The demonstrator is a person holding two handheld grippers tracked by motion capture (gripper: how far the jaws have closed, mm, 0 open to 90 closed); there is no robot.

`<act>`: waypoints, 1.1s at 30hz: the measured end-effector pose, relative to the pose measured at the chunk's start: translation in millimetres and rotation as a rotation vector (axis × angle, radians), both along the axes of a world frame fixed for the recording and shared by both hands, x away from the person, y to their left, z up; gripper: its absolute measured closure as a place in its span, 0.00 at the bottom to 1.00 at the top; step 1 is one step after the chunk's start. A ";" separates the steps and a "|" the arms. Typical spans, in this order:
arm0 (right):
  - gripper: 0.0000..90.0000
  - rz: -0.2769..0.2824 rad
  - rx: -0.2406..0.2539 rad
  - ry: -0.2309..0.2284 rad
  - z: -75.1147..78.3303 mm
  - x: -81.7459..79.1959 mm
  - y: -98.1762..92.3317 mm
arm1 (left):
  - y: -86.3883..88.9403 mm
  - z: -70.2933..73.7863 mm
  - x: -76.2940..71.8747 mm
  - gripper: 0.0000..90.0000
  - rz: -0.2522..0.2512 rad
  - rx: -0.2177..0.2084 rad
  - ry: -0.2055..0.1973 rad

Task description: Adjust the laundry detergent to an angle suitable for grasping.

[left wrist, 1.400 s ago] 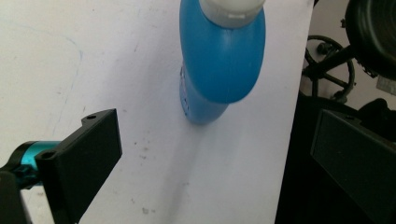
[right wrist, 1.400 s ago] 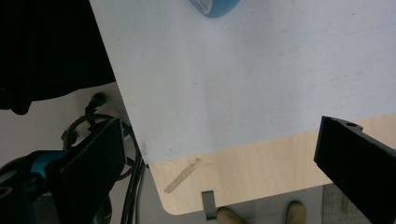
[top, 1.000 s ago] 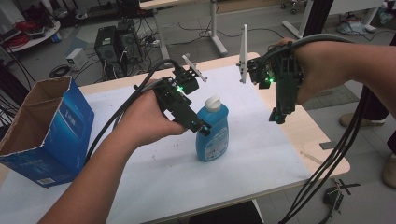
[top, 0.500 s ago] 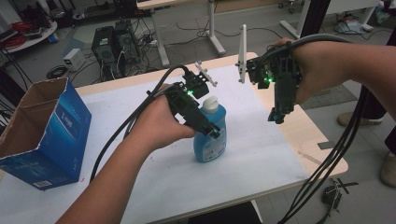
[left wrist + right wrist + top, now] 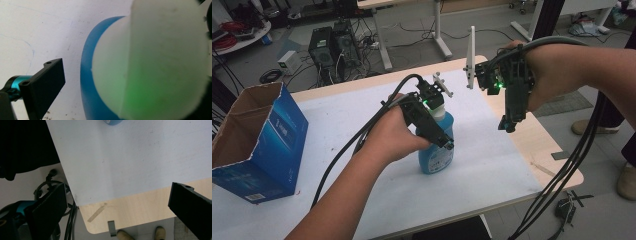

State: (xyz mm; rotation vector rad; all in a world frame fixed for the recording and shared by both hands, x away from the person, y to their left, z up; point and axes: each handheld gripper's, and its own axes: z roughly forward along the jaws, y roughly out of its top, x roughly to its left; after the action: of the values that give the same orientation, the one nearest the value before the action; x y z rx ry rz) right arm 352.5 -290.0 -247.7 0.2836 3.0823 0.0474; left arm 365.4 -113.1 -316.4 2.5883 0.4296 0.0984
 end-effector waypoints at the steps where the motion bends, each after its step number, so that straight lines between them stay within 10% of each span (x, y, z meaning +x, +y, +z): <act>1: 0.02 0.001 0.000 0.000 -0.1 0.0 -0.1 | -1.1 -1.9 0.2 0.02 0.006 -0.001 -0.002; 33: 0.02 -0.011 -0.009 0.001 -0.4 0.1 -0.4 | -3.9 -3.6 -2.0 0.22 -0.004 0.003 -0.035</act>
State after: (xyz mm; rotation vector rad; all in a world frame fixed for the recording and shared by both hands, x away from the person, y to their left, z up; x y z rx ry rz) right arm 352.7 -290.3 -248.0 0.3009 3.0804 0.0325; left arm 363.4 -116.9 -320.0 2.5859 0.4120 0.1429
